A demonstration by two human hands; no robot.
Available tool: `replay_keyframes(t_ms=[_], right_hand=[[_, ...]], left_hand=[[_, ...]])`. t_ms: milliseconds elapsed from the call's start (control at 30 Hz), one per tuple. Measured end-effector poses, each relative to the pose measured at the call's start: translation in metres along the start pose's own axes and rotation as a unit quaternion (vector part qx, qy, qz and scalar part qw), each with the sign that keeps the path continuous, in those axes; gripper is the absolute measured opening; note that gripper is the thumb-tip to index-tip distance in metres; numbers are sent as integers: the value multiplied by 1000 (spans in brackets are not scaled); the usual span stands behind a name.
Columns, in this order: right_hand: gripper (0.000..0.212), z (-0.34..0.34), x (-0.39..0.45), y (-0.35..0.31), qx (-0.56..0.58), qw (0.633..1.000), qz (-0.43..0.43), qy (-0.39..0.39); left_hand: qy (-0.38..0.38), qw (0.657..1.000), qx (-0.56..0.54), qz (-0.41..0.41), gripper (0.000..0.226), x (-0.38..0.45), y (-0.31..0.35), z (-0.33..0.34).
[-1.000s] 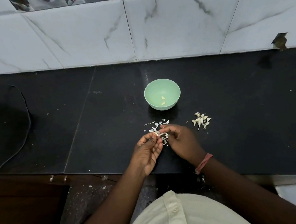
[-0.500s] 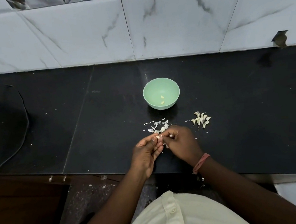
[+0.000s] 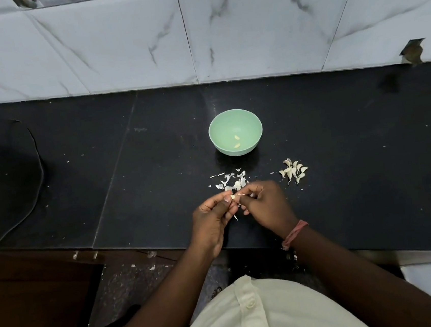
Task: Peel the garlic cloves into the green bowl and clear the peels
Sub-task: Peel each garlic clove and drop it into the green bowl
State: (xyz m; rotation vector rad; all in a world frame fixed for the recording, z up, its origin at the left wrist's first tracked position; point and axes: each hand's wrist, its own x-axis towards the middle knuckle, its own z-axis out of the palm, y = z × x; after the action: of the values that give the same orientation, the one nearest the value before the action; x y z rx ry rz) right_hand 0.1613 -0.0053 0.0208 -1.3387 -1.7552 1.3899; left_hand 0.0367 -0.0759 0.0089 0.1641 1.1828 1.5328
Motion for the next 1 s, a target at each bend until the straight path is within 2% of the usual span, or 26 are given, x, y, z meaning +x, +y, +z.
replay_keyframes(t_ms=[200,367,533,600,700,867,1000], right_hand=[[4,-7,2,-4,77,994,71,-40],[7,-6,4,-2,94,990,91,-49],[14,-2,7,9,103,990,93,-26],[24,-2,9,15,84,992,88,-22],[44,-2,7,15,58,996,56,-33],[22,0,4,9,-84,996,-36,23],[16,0,8,14,-175,973,-134,72]], left_hand=[[-12,998,55,13,16,-1,-1,-3],[-29,995,93,25,17,1,1,-5],[-31,997,70,22,18,1,3,-5],[-24,998,55,23,19,0,3,-6],[-7,998,49,27,19,0,3,-6],[5,998,54,30,20,-1,4,-7],[4,997,68,42,18,-2,3,-7]])
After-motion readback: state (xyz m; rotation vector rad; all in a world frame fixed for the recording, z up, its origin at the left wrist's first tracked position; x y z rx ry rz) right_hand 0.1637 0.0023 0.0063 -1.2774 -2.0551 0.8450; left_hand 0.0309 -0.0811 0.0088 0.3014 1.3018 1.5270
